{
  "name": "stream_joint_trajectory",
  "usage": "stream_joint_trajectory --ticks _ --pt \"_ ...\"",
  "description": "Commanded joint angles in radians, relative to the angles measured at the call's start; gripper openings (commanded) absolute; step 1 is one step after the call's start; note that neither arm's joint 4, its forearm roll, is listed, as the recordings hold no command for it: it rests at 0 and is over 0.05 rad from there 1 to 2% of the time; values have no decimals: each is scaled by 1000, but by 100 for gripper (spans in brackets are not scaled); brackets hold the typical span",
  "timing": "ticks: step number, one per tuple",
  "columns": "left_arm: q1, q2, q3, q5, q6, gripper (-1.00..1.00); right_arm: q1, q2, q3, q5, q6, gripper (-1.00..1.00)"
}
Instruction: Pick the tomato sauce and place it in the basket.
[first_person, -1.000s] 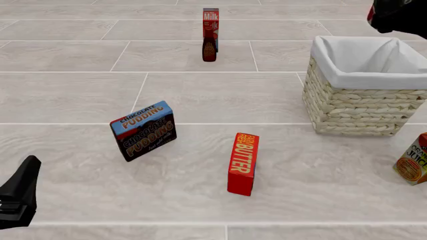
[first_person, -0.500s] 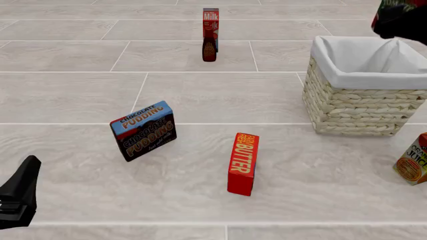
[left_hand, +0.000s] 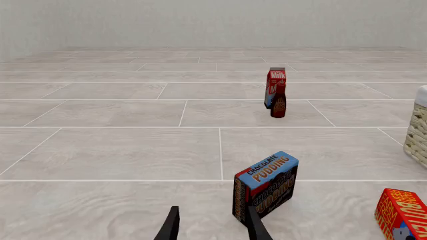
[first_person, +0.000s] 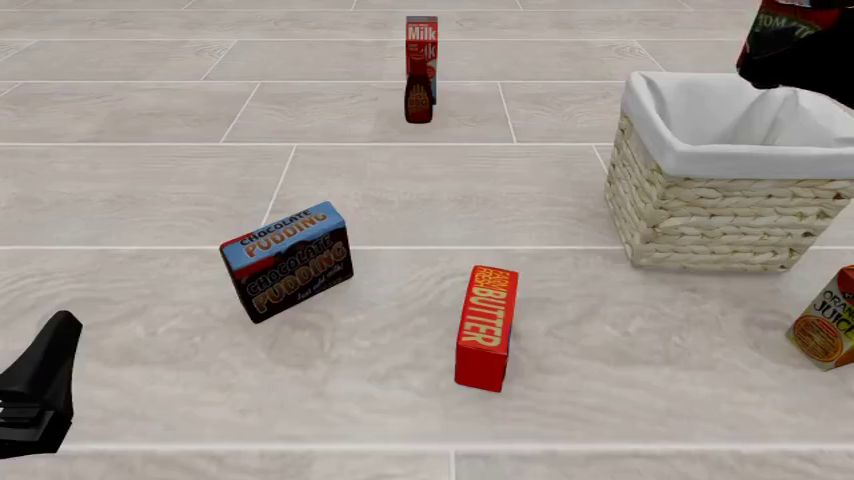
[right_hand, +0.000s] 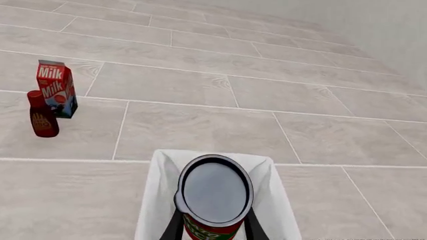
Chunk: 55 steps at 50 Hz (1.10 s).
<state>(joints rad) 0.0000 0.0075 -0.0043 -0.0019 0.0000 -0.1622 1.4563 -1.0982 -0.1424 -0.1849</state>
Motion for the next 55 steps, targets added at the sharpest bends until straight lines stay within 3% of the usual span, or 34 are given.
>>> stream_joint_trajectory --ticks 1,55 --pt "0 0 0 0 0 100 -1 26 -10 -8 22 -100" --pt "0 0 0 0 0 100 -15 114 -4 -35 16 -100"
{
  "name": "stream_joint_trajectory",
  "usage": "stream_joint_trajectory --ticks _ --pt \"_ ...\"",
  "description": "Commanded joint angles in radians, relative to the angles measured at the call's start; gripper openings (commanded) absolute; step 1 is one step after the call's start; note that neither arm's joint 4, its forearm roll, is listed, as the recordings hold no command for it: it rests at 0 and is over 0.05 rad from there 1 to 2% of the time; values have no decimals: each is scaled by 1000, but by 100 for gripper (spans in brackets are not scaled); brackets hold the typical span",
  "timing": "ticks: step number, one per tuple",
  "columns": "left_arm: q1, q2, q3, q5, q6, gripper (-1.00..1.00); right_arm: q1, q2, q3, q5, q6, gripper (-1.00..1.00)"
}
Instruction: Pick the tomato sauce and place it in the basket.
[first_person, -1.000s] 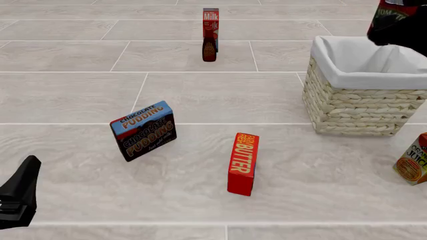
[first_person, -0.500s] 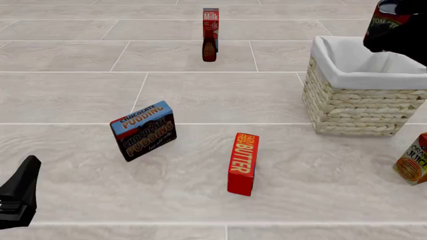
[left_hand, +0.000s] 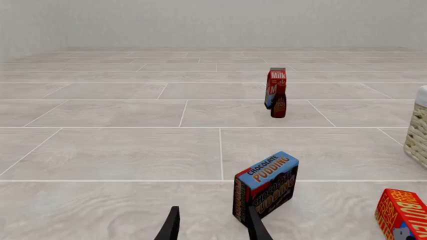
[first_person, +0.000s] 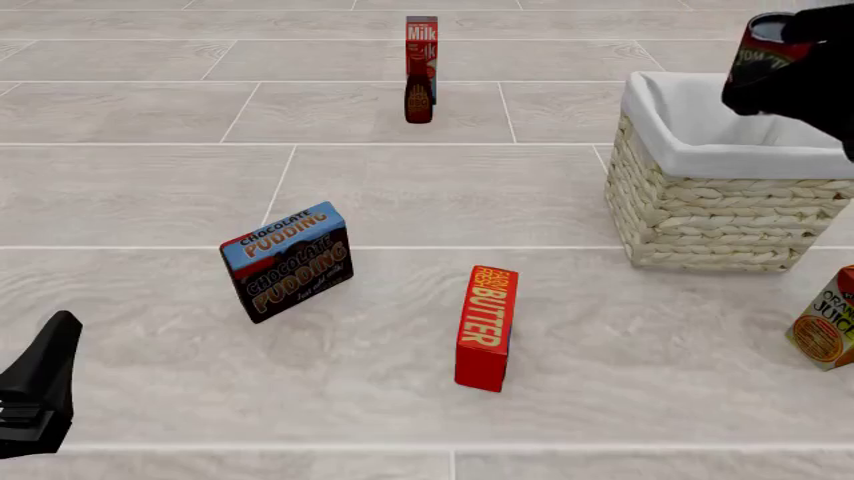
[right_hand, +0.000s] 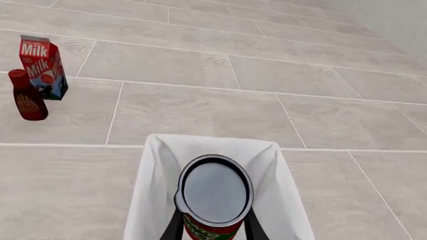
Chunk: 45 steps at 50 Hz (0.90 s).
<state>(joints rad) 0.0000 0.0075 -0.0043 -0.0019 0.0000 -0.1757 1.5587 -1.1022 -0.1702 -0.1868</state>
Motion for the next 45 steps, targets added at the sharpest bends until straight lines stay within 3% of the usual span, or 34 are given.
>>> stream_joint_trajectory --ticks 1,45 --pt "0 0 0 0 0 100 -1 14 -1 -8 18 -100" --pt "0 0 0 0 0 100 -9 64 -2 -19 22 -100"
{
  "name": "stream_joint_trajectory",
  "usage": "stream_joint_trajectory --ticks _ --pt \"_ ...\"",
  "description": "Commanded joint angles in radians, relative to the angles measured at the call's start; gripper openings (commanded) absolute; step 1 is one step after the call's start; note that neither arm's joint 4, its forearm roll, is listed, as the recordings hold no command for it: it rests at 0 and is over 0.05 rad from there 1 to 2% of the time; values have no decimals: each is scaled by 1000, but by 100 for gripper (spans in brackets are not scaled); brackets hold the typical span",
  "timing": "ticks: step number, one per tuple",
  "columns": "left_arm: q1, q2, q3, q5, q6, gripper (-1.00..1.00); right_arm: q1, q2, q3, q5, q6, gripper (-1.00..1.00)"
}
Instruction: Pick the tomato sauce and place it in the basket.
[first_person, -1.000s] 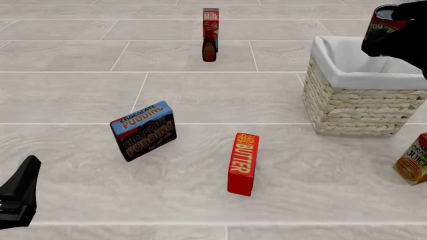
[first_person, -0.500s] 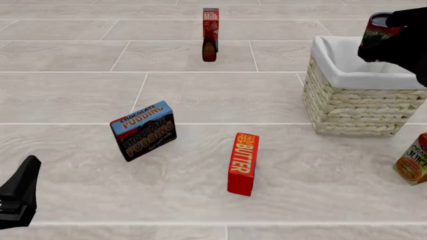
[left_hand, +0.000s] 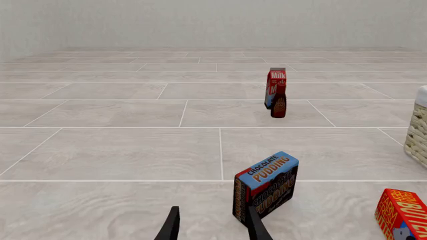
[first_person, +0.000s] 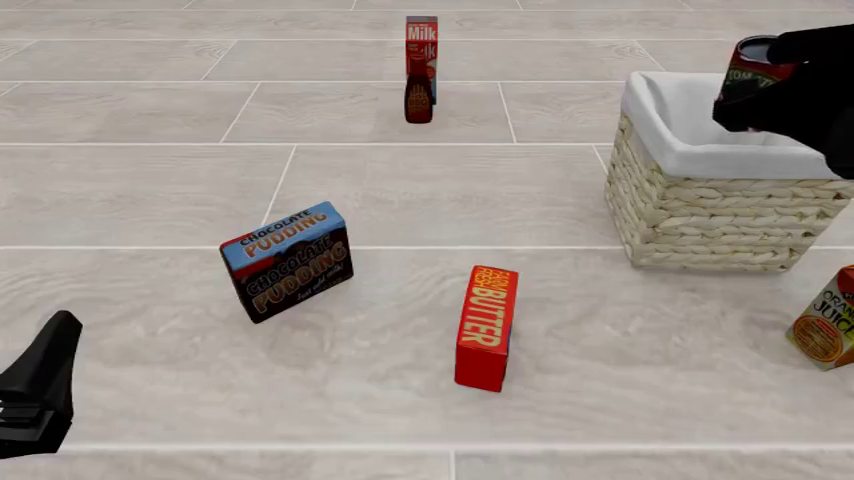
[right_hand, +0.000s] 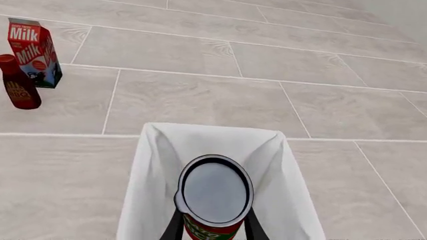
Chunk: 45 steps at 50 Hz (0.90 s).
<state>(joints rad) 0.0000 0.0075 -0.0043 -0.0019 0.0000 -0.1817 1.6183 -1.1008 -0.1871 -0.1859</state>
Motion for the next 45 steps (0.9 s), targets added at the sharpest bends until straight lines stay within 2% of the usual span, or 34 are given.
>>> stream_joint_trajectory --ticks 1,45 --pt "0 0 0 0 0 100 -3 5 -3 -1 23 -100" --pt "0 0 0 0 0 100 -7 38 -14 -8 22 -100"
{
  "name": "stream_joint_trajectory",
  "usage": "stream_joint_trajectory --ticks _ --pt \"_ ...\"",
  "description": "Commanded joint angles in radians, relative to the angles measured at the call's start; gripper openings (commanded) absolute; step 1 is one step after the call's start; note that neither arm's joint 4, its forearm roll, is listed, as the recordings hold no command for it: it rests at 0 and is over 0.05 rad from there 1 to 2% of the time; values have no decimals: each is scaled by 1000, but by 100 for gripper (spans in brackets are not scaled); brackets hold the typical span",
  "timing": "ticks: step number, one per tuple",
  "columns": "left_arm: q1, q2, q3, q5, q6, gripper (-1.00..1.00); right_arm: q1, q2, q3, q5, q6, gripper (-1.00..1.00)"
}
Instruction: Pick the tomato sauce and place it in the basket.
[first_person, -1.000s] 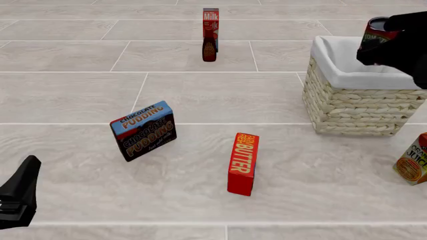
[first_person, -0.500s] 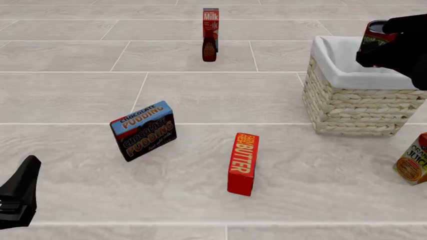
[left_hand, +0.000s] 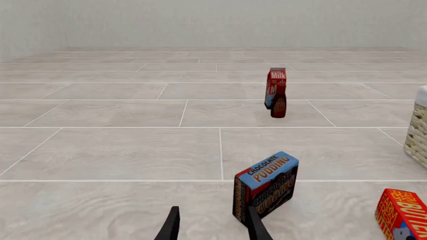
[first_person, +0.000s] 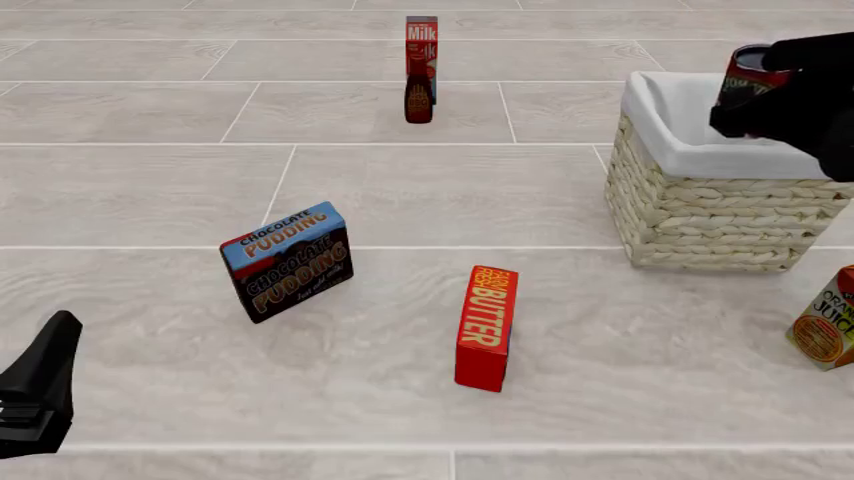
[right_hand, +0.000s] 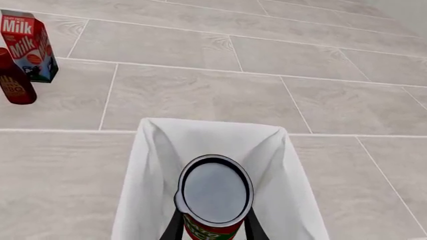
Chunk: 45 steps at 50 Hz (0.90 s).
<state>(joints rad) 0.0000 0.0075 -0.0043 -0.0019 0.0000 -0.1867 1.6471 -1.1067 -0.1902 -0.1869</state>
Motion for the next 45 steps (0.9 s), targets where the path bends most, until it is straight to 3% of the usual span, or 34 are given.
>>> stream_joint_trajectory --ticks 1,3,4,45 --pt "0 0 0 0 0 100 -2 12 -11 -3 27 -100" --pt "0 0 0 0 0 100 -2 15 -15 0 29 -100" --pt "0 0 0 0 0 100 1 16 -16 0 28 100" --pt "0 0 0 0 0 100 -2 -3 -20 24 69 100"
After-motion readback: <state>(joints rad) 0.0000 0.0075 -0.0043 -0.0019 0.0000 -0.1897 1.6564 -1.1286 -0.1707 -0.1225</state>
